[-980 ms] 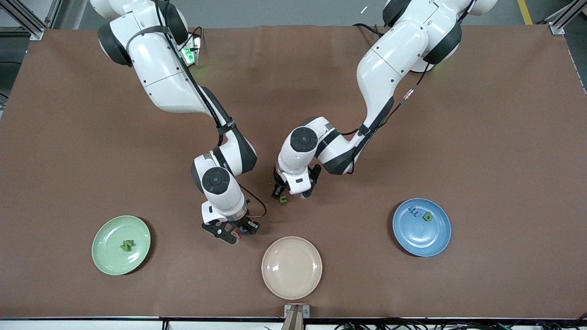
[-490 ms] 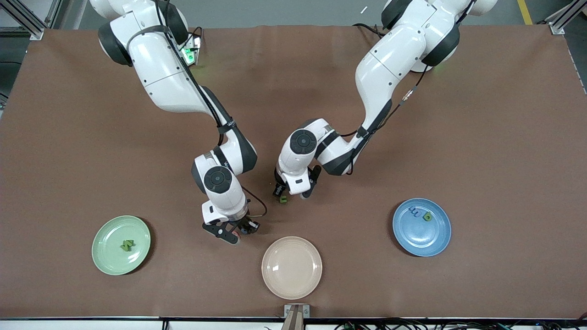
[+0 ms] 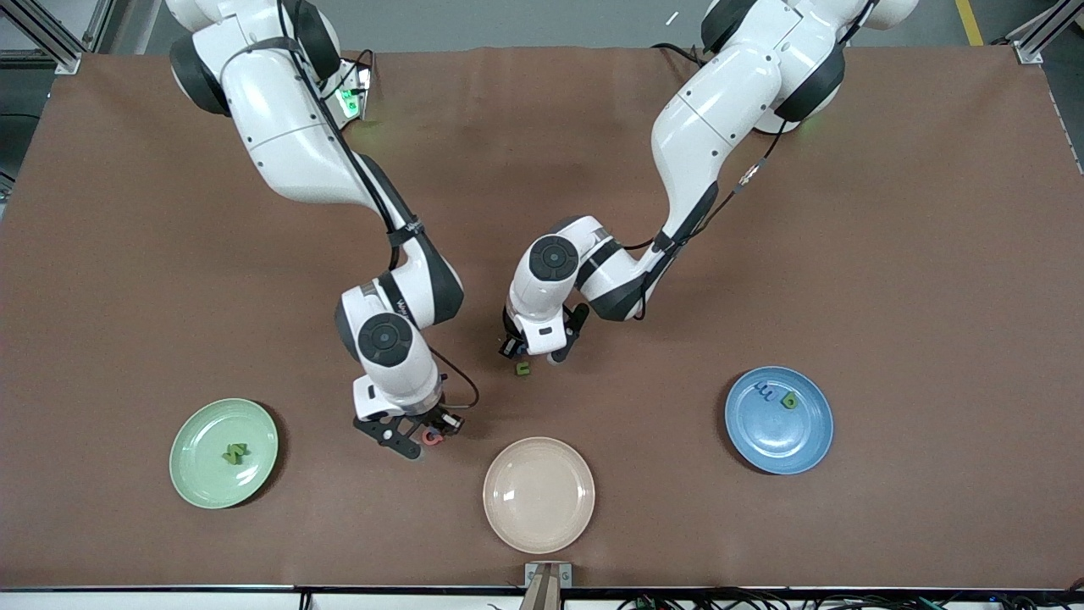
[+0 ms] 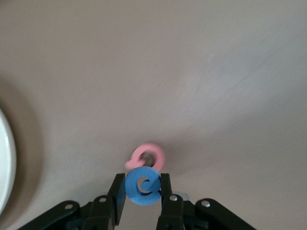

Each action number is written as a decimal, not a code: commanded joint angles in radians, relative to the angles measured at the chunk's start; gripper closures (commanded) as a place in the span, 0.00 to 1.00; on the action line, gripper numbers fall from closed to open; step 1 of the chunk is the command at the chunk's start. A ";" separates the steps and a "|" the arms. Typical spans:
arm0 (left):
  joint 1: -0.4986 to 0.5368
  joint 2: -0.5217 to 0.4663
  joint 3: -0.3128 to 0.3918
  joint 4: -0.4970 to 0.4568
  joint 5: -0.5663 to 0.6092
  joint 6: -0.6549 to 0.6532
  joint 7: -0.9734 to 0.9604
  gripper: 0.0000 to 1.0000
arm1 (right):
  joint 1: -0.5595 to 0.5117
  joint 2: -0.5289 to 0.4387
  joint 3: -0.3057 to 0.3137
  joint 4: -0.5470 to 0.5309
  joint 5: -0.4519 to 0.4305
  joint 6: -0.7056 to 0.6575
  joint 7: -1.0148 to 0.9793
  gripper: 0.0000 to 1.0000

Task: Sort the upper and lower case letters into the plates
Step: 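Drop the letters on the green plate while the left gripper drops cross on blue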

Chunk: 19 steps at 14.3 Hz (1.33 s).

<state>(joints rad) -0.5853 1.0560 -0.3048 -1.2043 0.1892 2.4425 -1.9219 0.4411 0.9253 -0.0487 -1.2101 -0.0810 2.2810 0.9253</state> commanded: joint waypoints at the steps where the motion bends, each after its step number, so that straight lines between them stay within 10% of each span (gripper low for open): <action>1: -0.015 0.036 0.009 0.019 -0.017 0.001 0.026 0.79 | -0.096 -0.077 0.010 -0.032 -0.003 -0.060 -0.200 1.00; 4: -0.007 0.010 0.029 0.017 -0.014 -0.057 0.026 0.95 | -0.206 -0.092 0.010 -0.031 -0.006 -0.142 -0.470 0.99; 12: 0.089 -0.169 0.079 -0.006 0.026 -0.216 0.122 0.99 | -0.479 -0.089 0.010 -0.034 -0.005 -0.176 -1.181 0.93; 14: 0.128 -0.217 0.079 -0.027 0.023 -0.343 0.290 0.99 | -0.515 -0.086 0.010 -0.034 -0.006 -0.158 -1.249 0.70; 17: 0.230 -0.258 0.081 -0.092 0.026 -0.408 0.392 0.99 | -0.515 -0.082 0.010 -0.077 -0.006 -0.069 -1.251 0.00; 19: 0.326 -0.321 0.070 -0.173 0.061 -0.407 0.473 0.99 | -0.503 -0.082 0.012 -0.083 -0.005 -0.066 -1.238 0.00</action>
<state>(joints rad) -0.3437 0.8204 -0.2180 -1.2575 0.2206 2.0319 -1.5194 -0.0739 0.8598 -0.0470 -1.2575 -0.0814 2.1955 -0.3196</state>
